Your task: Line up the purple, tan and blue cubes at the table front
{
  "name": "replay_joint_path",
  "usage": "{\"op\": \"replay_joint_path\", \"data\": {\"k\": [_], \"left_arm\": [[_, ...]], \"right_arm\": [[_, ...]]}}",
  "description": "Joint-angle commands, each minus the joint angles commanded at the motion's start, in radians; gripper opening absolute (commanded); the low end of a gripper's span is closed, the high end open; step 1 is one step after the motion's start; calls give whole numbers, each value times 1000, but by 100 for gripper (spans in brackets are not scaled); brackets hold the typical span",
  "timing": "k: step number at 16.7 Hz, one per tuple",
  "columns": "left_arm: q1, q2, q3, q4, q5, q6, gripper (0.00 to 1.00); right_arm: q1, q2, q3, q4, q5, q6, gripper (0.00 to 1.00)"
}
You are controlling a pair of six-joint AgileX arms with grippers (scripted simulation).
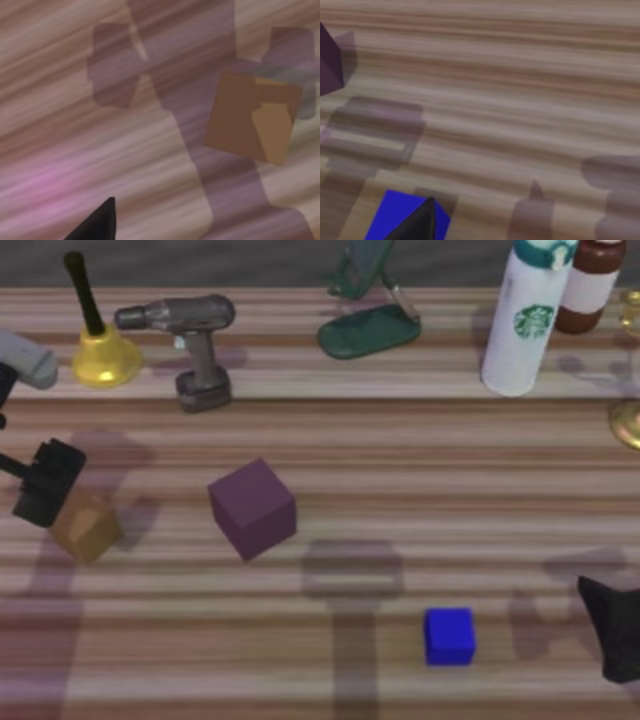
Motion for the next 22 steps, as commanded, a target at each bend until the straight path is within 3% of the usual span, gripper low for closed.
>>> {"op": "replay_joint_path", "data": {"k": [5,9,17,22], "left_arm": [[-16,412,287,-208,0,114,100],[-22,583,415,-296,-2,163,100],[-19,614,421,-290,-2,171,100],[-21,697,324,-103,-2,173,100]], "right_arm": [[-231,-323,-204,209,6,-149,100],[-366,-466,-260,319,9,-210,100],[-388,-489,-269,336,10,-218,100],[-388,-489,-269,336,10,-218,100]]}}
